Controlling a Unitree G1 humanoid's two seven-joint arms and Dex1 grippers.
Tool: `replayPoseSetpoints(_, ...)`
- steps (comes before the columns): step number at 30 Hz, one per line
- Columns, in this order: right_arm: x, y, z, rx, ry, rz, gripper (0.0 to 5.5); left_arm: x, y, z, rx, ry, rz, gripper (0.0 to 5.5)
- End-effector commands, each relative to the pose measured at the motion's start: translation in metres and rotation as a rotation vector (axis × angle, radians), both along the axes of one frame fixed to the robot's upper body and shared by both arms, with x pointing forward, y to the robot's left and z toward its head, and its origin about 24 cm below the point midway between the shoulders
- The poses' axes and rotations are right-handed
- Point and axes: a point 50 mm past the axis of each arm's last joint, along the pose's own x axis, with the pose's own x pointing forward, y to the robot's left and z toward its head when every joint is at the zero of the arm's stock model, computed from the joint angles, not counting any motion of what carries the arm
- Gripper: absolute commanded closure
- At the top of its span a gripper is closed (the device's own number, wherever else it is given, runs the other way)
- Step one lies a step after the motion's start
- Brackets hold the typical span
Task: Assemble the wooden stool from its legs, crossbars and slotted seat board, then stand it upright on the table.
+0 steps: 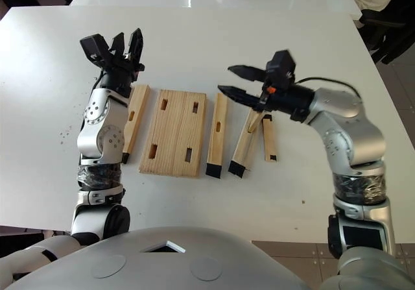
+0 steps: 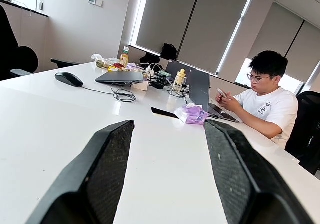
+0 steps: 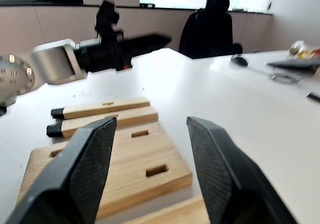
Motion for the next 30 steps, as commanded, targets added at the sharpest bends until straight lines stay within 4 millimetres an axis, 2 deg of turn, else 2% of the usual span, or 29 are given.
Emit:
replayPoseSetpoints(1, 0.003, -0.008, -0.002, 0.013, -0.004, -0.033, 2.91, 0.003, 0.001, -0.001, 0.02, 0.0, -0.003, 2.9)
replayPoseSetpoints(6, 0.001, -0.01, 0.017, 0.108, -0.037, -0.017, 2.91, 0.003, 0.003, -0.006, 0.018, 0.019, 0.007, 2.9)
replayPoseSetpoints(11, 0.005, -0.019, 0.058, 0.289, -0.131, -0.085, 2.91, 0.004, 0.004, -0.006, 0.017, 0.019, 0.007, 2.9)
replayPoseSetpoints(13, 0.003, -0.017, 0.064, 0.307, -0.144, -0.083, 2.91, 0.004, 0.005, -0.005, 0.019, 0.019, 0.005, 2.9)
replayPoseSetpoints(16, -0.001, -0.007, 0.049, 0.246, -0.095, -0.064, 2.91, 0.004, 0.004, -0.006, 0.024, 0.022, 0.001, 2.9)
replayPoseSetpoints(17, -0.002, -0.003, 0.036, 0.19, -0.068, -0.06, 2.91, 0.005, 0.004, -0.006, 0.025, 0.023, -0.001, 2.9)
replayPoseSetpoints(21, -0.005, -0.001, -0.042, -0.041, 0.107, -0.112, 2.91, 0.005, 0.002, -0.007, 0.035, 0.029, -0.012, 2.9)
replayPoseSetpoints(23, -0.007, -0.003, -0.06, -0.058, 0.148, -0.132, 2.91, 0.005, 0.003, -0.007, 0.036, 0.03, -0.013, 2.9)
replayPoseSetpoints(25, -0.004, -0.002, -0.057, -0.018, 0.132, -0.144, 2.91, 0.005, 0.004, -0.007, 0.037, 0.029, -0.013, 2.9)
replayPoseSetpoints(26, -0.003, -0.001, -0.05, 0.019, 0.113, -0.142, 2.91, 0.006, 0.005, -0.007, 0.037, 0.029, -0.011, 2.9)
replayPoseSetpoints(30, 0.001, 0.002, -0.007, 0.164, 0.014, -0.086, 2.91, 0.005, 0.008, -0.006, 0.029, 0.026, 0.008, 2.9)
